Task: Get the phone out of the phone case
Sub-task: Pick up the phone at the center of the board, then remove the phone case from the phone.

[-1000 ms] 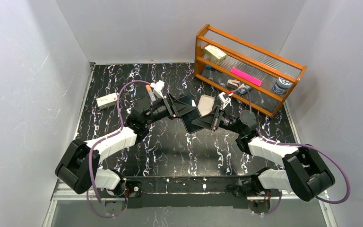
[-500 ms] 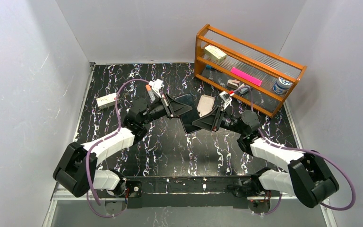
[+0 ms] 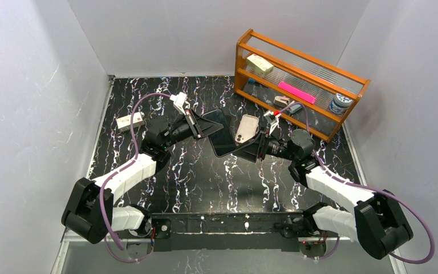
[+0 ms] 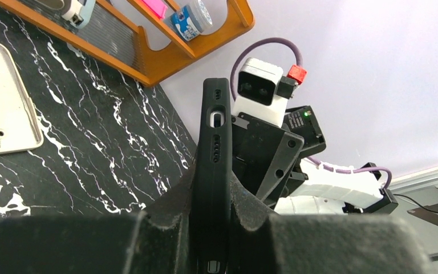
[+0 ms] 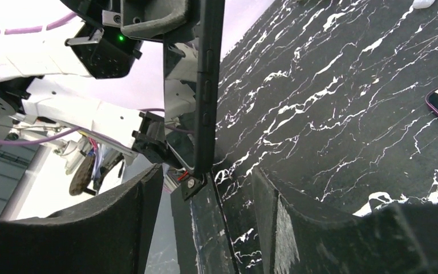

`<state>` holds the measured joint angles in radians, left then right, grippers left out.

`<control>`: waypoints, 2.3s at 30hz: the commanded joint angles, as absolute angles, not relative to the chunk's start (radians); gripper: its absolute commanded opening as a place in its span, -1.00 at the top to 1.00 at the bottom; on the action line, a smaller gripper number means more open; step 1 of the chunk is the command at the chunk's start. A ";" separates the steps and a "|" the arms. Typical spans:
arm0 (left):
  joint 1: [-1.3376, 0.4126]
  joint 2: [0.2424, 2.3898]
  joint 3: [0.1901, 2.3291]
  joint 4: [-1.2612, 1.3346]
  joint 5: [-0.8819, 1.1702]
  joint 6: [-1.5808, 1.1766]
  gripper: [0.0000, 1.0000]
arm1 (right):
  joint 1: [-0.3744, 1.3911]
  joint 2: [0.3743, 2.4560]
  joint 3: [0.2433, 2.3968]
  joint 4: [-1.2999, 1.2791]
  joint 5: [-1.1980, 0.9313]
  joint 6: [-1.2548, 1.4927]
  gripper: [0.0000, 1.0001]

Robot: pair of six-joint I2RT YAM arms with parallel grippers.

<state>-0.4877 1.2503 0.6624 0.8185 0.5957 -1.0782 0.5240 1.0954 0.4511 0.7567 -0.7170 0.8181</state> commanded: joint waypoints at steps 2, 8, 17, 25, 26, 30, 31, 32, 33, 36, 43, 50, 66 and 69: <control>-0.485 1.207 0.700 0.853 0.684 -1.082 1.00 | 0.521 1.106 0.514 0.743 -0.785 0.697 -0.27; -0.485 1.224 0.733 0.831 0.772 -1.052 1.00 | 0.522 1.137 0.567 0.714 -0.898 0.586 -0.15; -0.485 1.229 0.771 0.784 0.833 -1.004 1.00 | 0.528 1.187 0.619 0.691 -1.074 0.497 0.01; -0.485 1.228 0.798 0.705 0.848 -0.955 1.00 | 0.535 1.195 0.644 0.643 -1.128 0.433 0.13; -0.485 1.227 0.800 0.698 0.846 -0.953 1.00 | 0.535 1.197 0.647 0.640 -1.132 0.425 0.15; -0.485 1.231 0.805 0.679 0.853 -0.948 1.00 | 0.539 1.212 0.656 0.638 -1.157 0.407 0.25; -0.485 1.232 0.805 0.676 0.854 -0.946 1.00 | 0.540 1.214 0.659 0.637 -1.160 0.403 0.26; -0.485 1.232 0.805 0.673 0.857 -0.945 1.00 | 0.541 1.214 0.660 0.637 -1.163 0.400 0.28; -0.486 1.232 0.806 0.672 0.858 -0.944 1.00 | 0.541 1.216 0.664 0.633 -1.167 0.395 0.30; -0.485 1.234 0.811 0.656 0.856 -0.944 1.00 | 0.542 1.216 0.669 0.619 -1.170 0.366 0.38; -0.485 1.246 0.809 0.622 0.856 -0.955 1.00 | 0.547 1.225 0.697 0.583 -1.192 0.282 0.75; -0.485 1.257 0.814 0.610 0.876 -0.986 1.00 | 0.562 1.253 0.760 0.457 -1.142 0.098 0.89; -0.489 1.255 0.810 0.607 0.917 -1.049 1.00 | 0.585 1.316 0.818 0.358 -0.924 -0.188 0.97; -0.489 1.260 0.811 0.607 0.923 -1.063 1.00 | 0.589 1.316 0.814 0.351 -0.891 -0.222 0.97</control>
<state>-0.4519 1.2732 0.7677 0.5838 0.8585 -0.9161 0.5724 1.3014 0.7574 0.2722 -1.0962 -0.0586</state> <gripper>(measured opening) 0.132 0.173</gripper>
